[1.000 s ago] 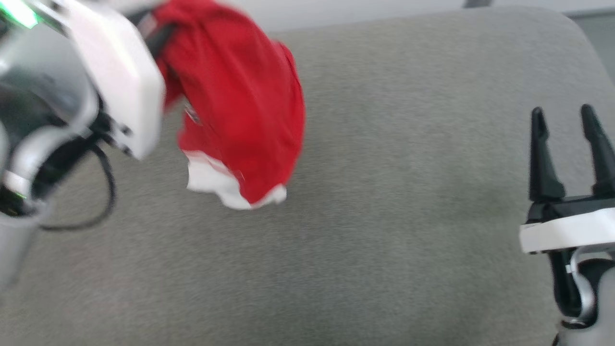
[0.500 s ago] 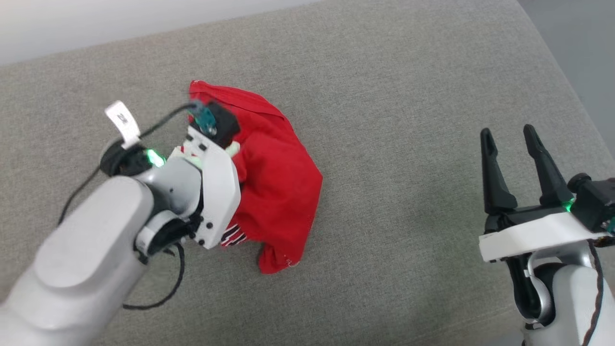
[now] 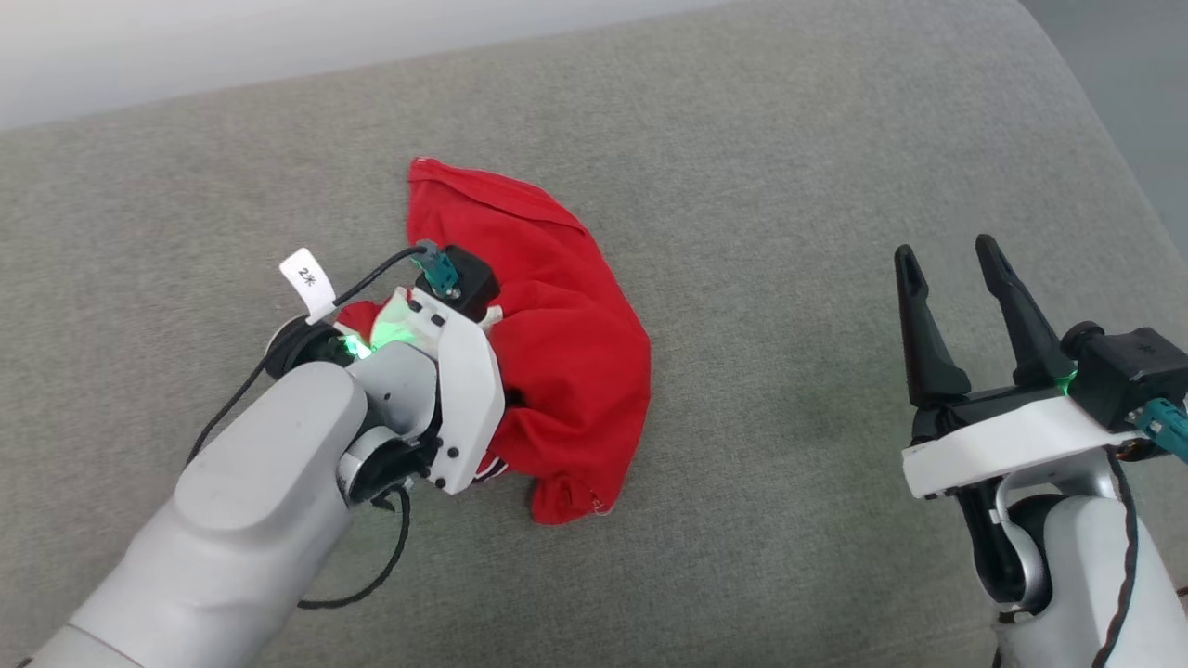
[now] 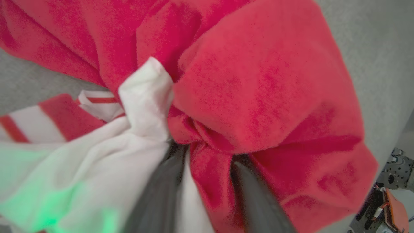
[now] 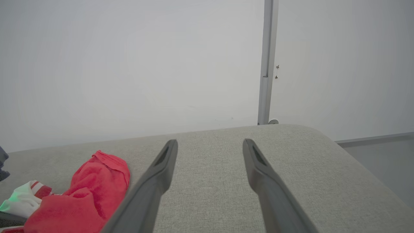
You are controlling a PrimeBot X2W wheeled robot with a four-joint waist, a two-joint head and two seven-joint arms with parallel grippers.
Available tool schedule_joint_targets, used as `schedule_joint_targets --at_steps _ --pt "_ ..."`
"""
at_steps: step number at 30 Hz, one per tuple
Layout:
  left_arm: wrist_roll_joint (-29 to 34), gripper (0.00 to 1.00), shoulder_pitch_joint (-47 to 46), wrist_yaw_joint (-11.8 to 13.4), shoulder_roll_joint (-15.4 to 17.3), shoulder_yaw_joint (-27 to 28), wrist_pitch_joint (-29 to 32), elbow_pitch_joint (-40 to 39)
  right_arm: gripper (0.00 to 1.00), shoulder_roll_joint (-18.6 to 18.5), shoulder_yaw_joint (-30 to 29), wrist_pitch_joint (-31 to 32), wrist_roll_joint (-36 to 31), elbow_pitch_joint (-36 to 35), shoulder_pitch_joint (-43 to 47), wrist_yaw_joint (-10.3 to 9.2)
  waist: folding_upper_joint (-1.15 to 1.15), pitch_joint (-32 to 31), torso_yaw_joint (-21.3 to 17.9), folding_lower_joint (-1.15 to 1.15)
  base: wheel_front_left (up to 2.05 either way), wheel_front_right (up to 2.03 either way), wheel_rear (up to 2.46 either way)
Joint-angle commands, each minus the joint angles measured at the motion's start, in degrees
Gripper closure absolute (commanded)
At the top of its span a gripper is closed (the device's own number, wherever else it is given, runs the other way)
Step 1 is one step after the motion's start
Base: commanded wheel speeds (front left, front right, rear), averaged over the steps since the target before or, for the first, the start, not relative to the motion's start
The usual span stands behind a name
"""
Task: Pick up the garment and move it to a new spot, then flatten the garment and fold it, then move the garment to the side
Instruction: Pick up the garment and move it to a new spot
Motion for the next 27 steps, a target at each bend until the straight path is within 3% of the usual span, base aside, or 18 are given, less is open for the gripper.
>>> schedule_joint_targets --at_steps 1,7,13,14,27 --pt "-0.1 0.00 -0.7 0.0 0.8 0.3 -1.8 0.0 0.00 -0.7 0.0 0.0 0.1 0.3 -0.2 -0.02 0.00 -1.1 1.2 0.00 0.00 0.00 0.00" --pt "-0.1 0.00 1.0 0.0 4.5 4.1 -12.8 -6.1 0.00 -2.5 -0.8 -0.7 0.4 0.2 1.0 -0.02 0.00 -4.4 4.4 0.00 0.00 0.00 0.00" --pt "0.6 0.00 6.9 2.7 8.8 9.6 -26.5 -12.7 0.00 -4.3 -1.6 -1.4 -0.6 1.3 2.7 -0.02 0.00 -7.7 7.6 0.00 0.00 0.00 0.00" --pt "0.6 0.00 6.9 2.7 8.8 9.6 -26.5 -12.7 0.00 -4.3 -1.6 -1.4 -0.6 1.3 2.7 -0.02 0.00 -7.7 7.6 0.00 0.00 0.00 0.00" --pt "-0.4 0.00 26.8 10.2 14.6 18.7 -48.7 -21.4 0.00 -6.0 -2.9 -3.8 -0.3 5.6 7.3 -0.02 0.00 -14.1 12.0 0.00 0.00 0.00 0.00"
